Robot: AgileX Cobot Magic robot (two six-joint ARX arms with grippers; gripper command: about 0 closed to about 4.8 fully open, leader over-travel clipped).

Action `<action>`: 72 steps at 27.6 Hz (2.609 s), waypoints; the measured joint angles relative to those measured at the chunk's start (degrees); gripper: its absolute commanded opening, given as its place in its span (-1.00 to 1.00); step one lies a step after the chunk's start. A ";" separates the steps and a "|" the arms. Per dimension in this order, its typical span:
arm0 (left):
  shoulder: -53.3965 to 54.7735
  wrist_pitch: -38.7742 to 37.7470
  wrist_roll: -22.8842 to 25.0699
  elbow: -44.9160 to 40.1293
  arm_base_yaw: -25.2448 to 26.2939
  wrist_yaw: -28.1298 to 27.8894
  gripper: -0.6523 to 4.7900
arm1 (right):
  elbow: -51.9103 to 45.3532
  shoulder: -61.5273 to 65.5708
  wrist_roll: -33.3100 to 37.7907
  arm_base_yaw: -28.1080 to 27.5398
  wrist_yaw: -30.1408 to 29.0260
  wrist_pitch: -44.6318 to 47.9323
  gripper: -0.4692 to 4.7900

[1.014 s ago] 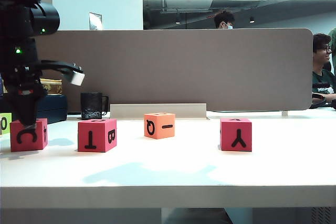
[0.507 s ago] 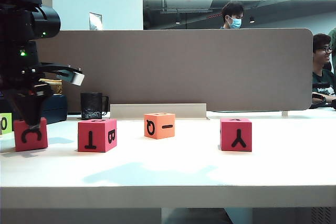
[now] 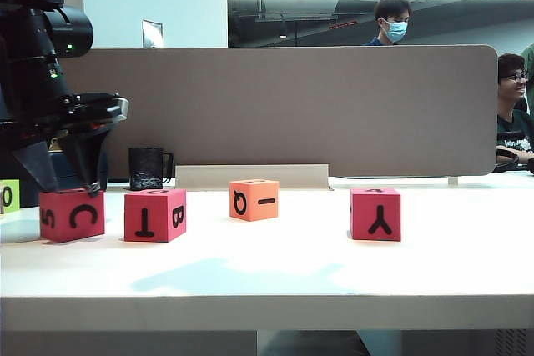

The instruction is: Select the appropriate blocks from the scattered letter blocks on the table and arrange them in a row to spell out "2024".

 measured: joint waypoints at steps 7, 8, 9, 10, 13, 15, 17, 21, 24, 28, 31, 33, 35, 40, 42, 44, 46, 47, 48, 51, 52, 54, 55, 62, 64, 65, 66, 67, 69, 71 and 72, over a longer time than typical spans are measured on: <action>0.00 -0.02 -2.73 0.00 -1.79 1.20 0.34 | 0.00 0.00 0.00 0.00 0.00 -0.02 -0.84; 0.00 -0.02 -3.34 0.00 -2.14 1.14 0.34 | 0.00 0.00 0.00 0.00 0.00 0.00 -0.84; -0.02 0.00 -3.93 0.02 -2.34 1.16 0.34 | 0.00 0.02 0.00 0.00 0.00 0.00 -0.84; -0.02 0.02 -4.39 0.02 -2.43 1.16 0.34 | 0.00 0.02 0.00 0.00 0.00 0.00 -0.84; -0.02 0.04 -5.03 0.02 -2.47 1.29 0.34 | 0.00 0.00 0.00 0.00 0.00 0.00 -0.84; -0.24 0.02 -6.45 0.02 -2.47 1.64 0.34 | 0.00 0.00 0.00 0.00 0.00 0.00 -0.84; -0.26 -0.42 -7.39 0.44 -2.58 2.19 0.34 | 0.00 0.00 0.00 0.00 0.00 0.02 -0.84; -0.57 -0.92 -9.09 2.84 -2.82 2.67 0.34 | 0.00 0.00 -0.02 0.00 0.02 0.15 -0.84; -1.07 -0.48 -9.99 4.61 -2.75 2.60 0.34 | 0.00 0.00 -0.02 0.00 0.04 0.15 -0.84; -0.98 -4.24 -9.90 7.54 -2.80 -0.68 0.33 | 0.00 0.00 -0.04 0.00 0.07 0.15 -0.84; -1.03 -9.97 -7.65 9.97 -2.75 -6.69 0.09 | 0.00 0.00 -0.04 -0.02 0.07 0.15 -0.84; -1.03 -13.97 -5.99 11.28 -2.71 -9.64 -0.18 | -0.02 0.00 -0.04 0.00 0.07 0.15 -0.84; -1.25 -16.98 -5.01 11.82 -2.71 -11.10 -0.52 | -0.02 0.00 -0.04 -0.02 0.07 0.15 -0.84; -1.36 -21.68 -0.63 11.19 -2.91 -11.32 -0.78 | 0.00 0.00 -0.04 -0.02 0.09 0.44 -0.84; -1.36 -21.99 0.20 10.56 -3.08 -11.32 -0.78 | 0.00 0.02 -0.07 0.00 0.09 0.68 -0.84; -1.36 -21.59 0.61 9.64 -3.17 -11.17 -0.78 | 0.00 0.00 -0.07 0.00 0.09 0.90 -0.84; -1.33 -20.63 1.29 8.50 -3.17 -10.47 -0.78 | 0.00 0.00 -0.07 -0.02 0.13 0.94 -0.84; -1.33 -19.98 1.57 7.78 -3.19 -9.66 -0.78 | 0.00 0.00 -0.07 -0.02 0.15 1.01 -0.84; -1.33 -19.30 1.70 7.06 -3.30 -8.66 -0.78 | 0.00 0.00 -0.07 0.00 0.15 1.11 -0.84; -1.33 -17.16 1.77 5.22 -4.07 -7.50 -0.78 | 0.00 0.00 -0.07 -0.02 0.20 1.57 -0.84; -1.33 -15.98 2.03 4.31 -4.52 -7.41 -0.78 | 0.00 0.00 -0.07 -0.02 0.17 1.60 -0.84; -1.31 -13.57 2.62 2.29 -5.66 -7.30 -0.78 | 0.00 0.00 -0.07 0.00 0.17 1.64 -0.84; -1.31 -12.26 2.64 1.73 -6.34 -7.15 -0.78 | 0.00 0.00 -0.07 0.00 0.20 1.64 -0.84; -1.20 -8.50 2.64 1.49 -7.28 -6.45 -0.78 | 0.00 0.00 -0.07 0.00 0.20 1.64 -0.84; -0.90 -8.07 2.62 1.49 -7.30 -6.38 -0.78 | 0.00 0.00 -0.07 0.00 0.20 1.64 -0.84; -0.72 -7.96 2.62 1.49 -7.30 -6.34 -0.78 | 0.00 0.00 -0.07 0.00 0.20 1.64 -0.84; -0.44 -7.82 2.58 1.49 -7.28 -5.92 -0.78 | 0.00 0.00 -0.07 0.00 0.20 1.64 -0.84; -0.33 -7.78 2.58 1.49 -7.28 -5.11 -0.78 | 0.00 0.00 -0.07 0.00 0.20 1.66 -0.84; -0.26 -7.63 2.47 1.46 -7.30 -3.32 -0.78 | 0.00 0.00 -0.07 0.00 0.20 1.64 -0.84; -0.26 -6.82 2.27 1.46 -7.54 -2.36 -0.78 | 0.00 0.00 -0.07 0.00 0.20 1.66 -0.84; -0.26 -6.40 2.10 1.46 -7.74 -2.32 -0.78 | 0.00 0.00 -0.07 0.00 0.20 1.66 -0.84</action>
